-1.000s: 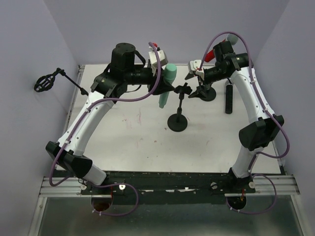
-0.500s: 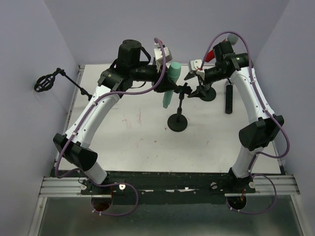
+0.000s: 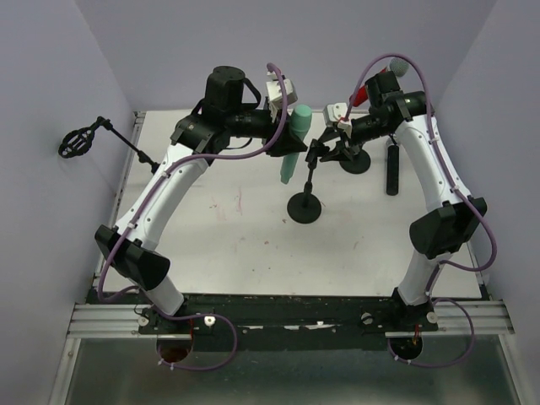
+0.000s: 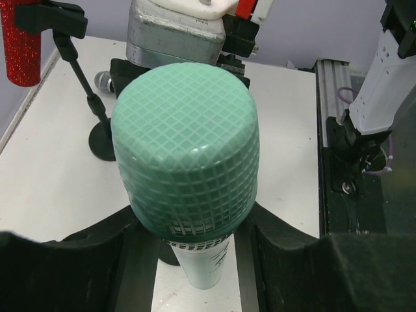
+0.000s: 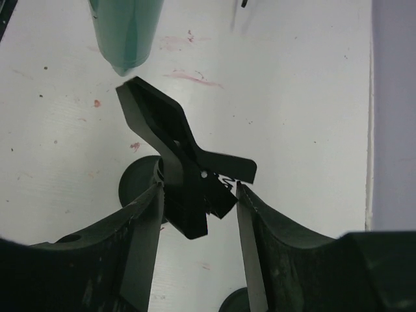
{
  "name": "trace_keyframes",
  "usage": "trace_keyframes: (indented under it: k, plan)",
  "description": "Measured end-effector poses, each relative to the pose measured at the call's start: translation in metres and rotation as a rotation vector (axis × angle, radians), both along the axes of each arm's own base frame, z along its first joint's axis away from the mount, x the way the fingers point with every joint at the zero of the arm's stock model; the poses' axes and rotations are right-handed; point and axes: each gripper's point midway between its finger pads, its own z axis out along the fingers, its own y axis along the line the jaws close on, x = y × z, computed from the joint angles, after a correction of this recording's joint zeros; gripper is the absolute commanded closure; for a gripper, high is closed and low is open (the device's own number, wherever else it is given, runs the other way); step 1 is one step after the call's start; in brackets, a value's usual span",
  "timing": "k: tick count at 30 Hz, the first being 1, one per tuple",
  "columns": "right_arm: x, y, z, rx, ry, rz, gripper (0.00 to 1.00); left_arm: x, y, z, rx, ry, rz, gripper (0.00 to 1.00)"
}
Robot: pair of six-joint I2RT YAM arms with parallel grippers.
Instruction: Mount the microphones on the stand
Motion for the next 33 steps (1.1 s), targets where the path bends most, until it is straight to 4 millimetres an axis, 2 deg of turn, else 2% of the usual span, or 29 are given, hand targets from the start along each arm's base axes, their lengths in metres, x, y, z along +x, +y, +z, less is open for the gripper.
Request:
trace_keyframes:
  k: [6,9,12,16,20,22,25,28,33]
  plan:
    - [-0.001,0.002,0.0,0.016,0.004,0.01,0.47,0.003,0.001,-0.002,0.017,-0.026,0.014,1.0]
    - [-0.002,0.003,0.0,0.02,0.003,0.014,0.41,0.006,0.003,-0.002,0.026,-0.041,0.025,1.0]
    - [-0.002,0.002,-0.001,0.019,0.012,0.01,0.53,0.008,0.003,-0.003,0.032,-0.051,0.036,1.0]
    - [-0.004,0.002,-0.001,0.02,0.052,-0.013,0.55,0.008,0.005,-0.005,0.036,-0.056,0.045,1.0]
    - [-0.006,0.002,-0.001,0.021,0.108,-0.047,0.59,0.003,0.01,-0.016,0.048,-0.045,0.059,1.0]
    - [-0.008,0.001,-0.001,0.023,0.144,-0.069,0.71,-0.001,0.013,-0.019,0.051,-0.042,0.061,1.0]
    - [-0.016,0.0,-0.001,0.03,0.211,-0.113,0.81,-0.008,0.017,-0.018,0.043,-0.049,0.066,1.0]
    - [-0.027,0.0,-0.001,0.051,0.257,-0.174,0.82,-0.014,0.021,-0.015,0.03,-0.062,0.074,1.0]
    - [-0.062,0.008,0.0,0.092,0.275,-0.335,0.8,-0.025,0.028,-0.005,0.002,-0.087,0.087,1.0]
